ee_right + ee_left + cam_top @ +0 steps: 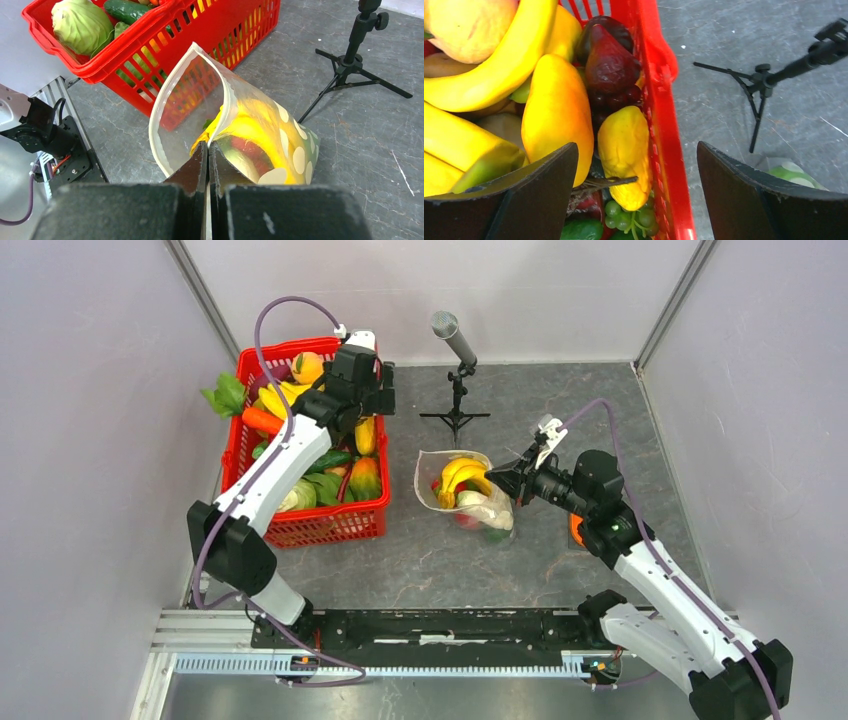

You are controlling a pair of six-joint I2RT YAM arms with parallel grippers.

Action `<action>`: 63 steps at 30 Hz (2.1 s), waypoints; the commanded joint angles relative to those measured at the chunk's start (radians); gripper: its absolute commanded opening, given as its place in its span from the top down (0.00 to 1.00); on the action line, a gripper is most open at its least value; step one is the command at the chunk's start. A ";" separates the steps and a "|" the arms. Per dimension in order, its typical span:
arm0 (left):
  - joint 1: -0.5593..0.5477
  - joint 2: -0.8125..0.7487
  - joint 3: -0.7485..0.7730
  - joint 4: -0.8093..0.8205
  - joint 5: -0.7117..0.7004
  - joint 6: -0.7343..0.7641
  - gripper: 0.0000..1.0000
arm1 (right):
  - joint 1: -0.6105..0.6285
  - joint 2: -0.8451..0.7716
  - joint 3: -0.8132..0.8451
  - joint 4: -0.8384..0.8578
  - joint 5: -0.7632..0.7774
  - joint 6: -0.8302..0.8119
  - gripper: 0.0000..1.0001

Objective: Place the food in the zip-top bag and seal the zipper
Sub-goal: Pick up the fake fruit from the bin.

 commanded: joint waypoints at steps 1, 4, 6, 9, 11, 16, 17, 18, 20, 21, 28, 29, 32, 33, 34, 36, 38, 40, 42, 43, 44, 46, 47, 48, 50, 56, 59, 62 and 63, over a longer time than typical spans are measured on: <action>0.022 -0.015 -0.020 0.083 -0.105 -0.045 0.06 | -0.001 -0.012 -0.006 0.061 -0.008 0.017 1.00; 0.024 -0.039 -0.058 0.140 -0.168 -0.015 0.05 | 0.000 -0.014 -0.014 0.069 -0.008 0.019 1.00; 0.024 -0.032 -0.055 0.139 -0.202 -0.003 0.04 | 0.000 -0.014 -0.019 0.076 -0.008 0.022 1.00; 0.024 -0.036 -0.078 0.171 -0.228 0.014 0.03 | 0.001 -0.011 -0.023 0.080 -0.010 0.024 1.00; 0.028 -0.030 -0.088 0.193 -0.253 0.028 0.01 | 0.000 -0.009 -0.026 0.084 -0.010 0.024 1.00; 0.078 0.053 0.021 0.105 -0.197 0.030 0.00 | 0.000 -0.006 -0.028 0.082 -0.018 0.026 1.00; 0.085 0.084 0.059 0.060 -0.187 0.020 0.00 | 0.000 -0.006 -0.029 0.083 -0.018 0.026 1.00; 0.091 0.107 0.085 0.026 -0.175 0.016 0.00 | 0.000 -0.006 -0.029 0.083 -0.018 0.026 1.00; 0.096 0.133 0.099 -0.010 -0.184 0.002 0.00 | 0.000 -0.007 -0.029 0.085 -0.017 0.025 1.00; 0.102 0.139 0.095 -0.018 -0.174 -0.013 0.01 | -0.001 -0.007 -0.030 0.085 -0.018 0.026 1.00; 0.109 0.119 0.038 -0.036 -0.112 -0.054 0.16 | 0.000 -0.006 -0.037 0.091 -0.023 0.033 1.00; 0.109 0.117 0.035 -0.037 -0.113 -0.055 0.19 | -0.001 -0.006 -0.039 0.092 -0.023 0.034 1.00; 0.109 0.121 0.038 -0.066 -0.141 -0.052 0.20 | 0.000 -0.007 -0.037 0.094 -0.024 0.035 1.00; 0.109 0.122 0.039 -0.077 -0.166 -0.051 0.14 | 0.000 -0.007 -0.037 0.094 -0.024 0.037 1.00; 0.109 0.123 0.035 -0.080 -0.185 -0.051 0.13 | -0.001 -0.009 -0.040 0.096 -0.026 0.037 1.00; 0.109 0.129 0.038 -0.090 -0.215 -0.044 0.17 | 0.000 -0.009 -0.042 0.101 -0.027 0.038 1.00; 0.109 0.134 0.055 -0.115 -0.229 -0.051 0.15 | 0.000 -0.006 -0.041 0.102 -0.030 0.039 1.00; 0.109 0.132 0.052 -0.121 -0.227 -0.058 0.14 | 0.000 -0.004 -0.041 0.102 -0.034 0.041 1.00; 0.109 0.130 0.045 -0.133 -0.237 -0.074 0.13 | 0.000 -0.005 -0.042 0.102 -0.034 0.041 1.00; 0.109 0.129 0.039 -0.137 -0.229 -0.077 0.13 | -0.001 -0.004 -0.043 0.102 -0.035 0.039 1.00; 0.108 0.126 0.034 -0.139 -0.225 -0.082 0.13 | -0.001 -0.005 -0.043 0.102 -0.035 0.040 1.00; 0.107 0.104 0.004 -0.117 -0.206 -0.086 0.12 | 0.000 -0.006 -0.045 0.103 -0.035 0.039 1.00; 0.108 0.096 -0.002 -0.117 -0.206 -0.084 0.10 | -0.001 -0.006 -0.045 0.104 -0.036 0.040 1.00; 0.108 0.092 0.001 -0.125 -0.213 -0.083 0.08 | 0.000 -0.005 -0.045 0.104 -0.036 0.040 1.00; 0.107 0.090 0.010 -0.141 -0.245 -0.081 0.08 | -0.001 -0.006 -0.045 0.104 -0.037 0.041 1.00; 0.125 0.144 0.054 -0.211 -0.291 -0.076 0.04 | -0.001 -0.006 -0.043 0.103 -0.047 0.040 1.00; 0.130 0.182 0.092 -0.252 -0.271 -0.073 0.09 | 0.000 -0.006 -0.045 0.102 -0.048 0.038 1.00; 0.134 0.158 0.067 -0.203 -0.245 -0.072 0.13 | 0.000 -0.001 -0.045 0.104 -0.048 0.039 1.00; 0.137 0.158 0.069 -0.196 -0.226 -0.072 0.16 | 0.000 0.000 -0.046 0.107 -0.049 0.040 1.00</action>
